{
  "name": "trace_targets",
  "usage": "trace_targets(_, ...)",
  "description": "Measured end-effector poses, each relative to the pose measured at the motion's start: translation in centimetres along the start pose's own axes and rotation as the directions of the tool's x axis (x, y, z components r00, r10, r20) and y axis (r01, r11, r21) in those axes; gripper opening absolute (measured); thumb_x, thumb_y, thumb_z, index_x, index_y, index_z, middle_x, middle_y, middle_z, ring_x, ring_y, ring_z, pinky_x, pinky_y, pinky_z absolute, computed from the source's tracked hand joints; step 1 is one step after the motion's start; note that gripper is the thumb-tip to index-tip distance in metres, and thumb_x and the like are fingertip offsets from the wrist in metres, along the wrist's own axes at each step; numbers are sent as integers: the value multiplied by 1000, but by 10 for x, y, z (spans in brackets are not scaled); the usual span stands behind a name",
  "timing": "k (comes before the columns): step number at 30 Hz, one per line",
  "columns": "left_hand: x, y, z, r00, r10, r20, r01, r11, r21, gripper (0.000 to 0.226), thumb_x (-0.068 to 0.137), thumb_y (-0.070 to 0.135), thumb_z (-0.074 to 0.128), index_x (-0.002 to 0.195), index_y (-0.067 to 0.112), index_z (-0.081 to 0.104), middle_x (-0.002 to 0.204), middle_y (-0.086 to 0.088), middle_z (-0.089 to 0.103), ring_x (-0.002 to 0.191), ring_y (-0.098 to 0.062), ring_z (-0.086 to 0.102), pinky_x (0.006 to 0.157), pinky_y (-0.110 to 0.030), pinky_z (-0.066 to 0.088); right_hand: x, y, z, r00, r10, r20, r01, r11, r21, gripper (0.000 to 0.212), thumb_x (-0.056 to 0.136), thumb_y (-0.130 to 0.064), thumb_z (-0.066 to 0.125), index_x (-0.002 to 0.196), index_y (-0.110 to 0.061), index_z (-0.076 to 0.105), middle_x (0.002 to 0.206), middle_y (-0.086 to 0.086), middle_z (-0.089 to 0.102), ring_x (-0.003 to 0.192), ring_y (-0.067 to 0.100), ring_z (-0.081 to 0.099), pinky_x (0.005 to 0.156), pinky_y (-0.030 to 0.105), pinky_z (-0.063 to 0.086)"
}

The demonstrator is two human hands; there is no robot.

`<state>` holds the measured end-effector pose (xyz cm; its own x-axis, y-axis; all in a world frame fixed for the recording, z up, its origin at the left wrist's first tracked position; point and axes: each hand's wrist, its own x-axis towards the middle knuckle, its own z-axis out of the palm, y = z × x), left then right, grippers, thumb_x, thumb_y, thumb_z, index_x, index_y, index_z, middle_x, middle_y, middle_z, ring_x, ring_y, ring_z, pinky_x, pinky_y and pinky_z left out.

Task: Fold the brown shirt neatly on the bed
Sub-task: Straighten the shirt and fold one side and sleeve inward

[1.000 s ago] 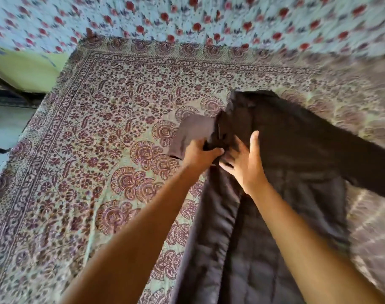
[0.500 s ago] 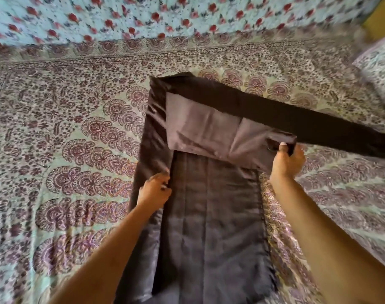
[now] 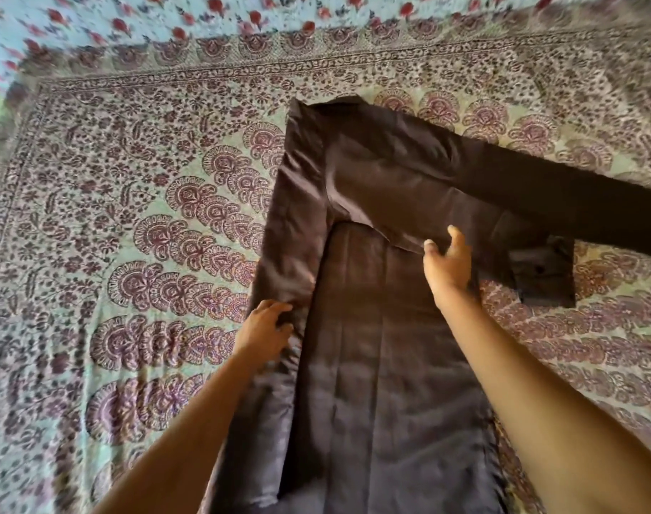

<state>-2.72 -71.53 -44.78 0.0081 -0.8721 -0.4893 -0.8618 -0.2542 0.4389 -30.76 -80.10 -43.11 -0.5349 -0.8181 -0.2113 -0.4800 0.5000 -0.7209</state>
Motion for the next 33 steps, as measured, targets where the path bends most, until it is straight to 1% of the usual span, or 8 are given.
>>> trace_targets(5,50,2,-29,996,-5,-84,-1,998,-64,26,87,22,55,110,21,68,105,-13,69,96,-32,64,83,-38,51,17,-55,64,974,-177,138,169,983,69,40,91,-13,52,130,-6,49,143,12,40,130,26,40,107,32,30)
trace_targets(8,104,16,-56,980,28,-196,-45,996,-83,30,86,31,48,107,23,68,100,-13,71,91,-32,65,79,-39,52,44,-85,96,970,-203,132,192,977,91,33,91,-12,50,123,-8,56,135,8,49,114,25,55,94,25,37)
trace_targets(15,251,57,-133,908,37,-417,-129,972,-195,42,90,-4,41,117,21,62,114,-8,65,93,-22,61,77,-33,51,114,-132,150,939,-318,132,332,939,-94,31,93,-15,47,122,-13,58,127,7,58,119,26,49,97,34,38)
trace_targets(21,346,81,-182,947,194,-256,-203,979,-7,73,79,-13,35,139,29,38,134,-14,40,112,-32,49,75,-34,47,161,-142,175,939,-277,203,331,885,-326,41,94,-17,44,135,-15,41,138,14,40,127,34,36,102,46,31)
trace_targets(25,391,84,-180,949,312,-46,-306,946,107,48,81,10,51,127,25,52,129,-16,45,121,-31,46,100,-39,41,180,-122,178,917,-365,163,399,818,-415,27,91,-33,52,107,-13,61,121,15,51,117,38,39,95,44,32)
trace_targets(27,397,86,-180,950,312,1,-309,940,142,33,88,16,58,122,12,57,119,-13,49,114,-27,47,99,-39,38,190,-111,175,903,-415,112,428,846,-318,28,89,-35,54,95,-8,61,112,15,54,111,37,43,91,42,33)
trace_targets(30,405,91,-186,951,301,-65,-298,953,55,28,84,18,67,102,-3,62,91,-14,58,98,-29,55,82,-35,44,200,-99,164,880,-473,46,475,870,-131,32,88,-37,52,87,-5,54,84,12,56,89,39,55,71,39,37)
trace_targets(33,411,90,-183,968,163,-189,-180,981,-75,27,70,16,79,92,5,67,88,-12,62,91,-24,59,78,-30,48,202,-97,158,827,-561,36,549,791,-269,36,88,-42,51,91,-6,51,76,15,60,79,42,58,60,35,29)
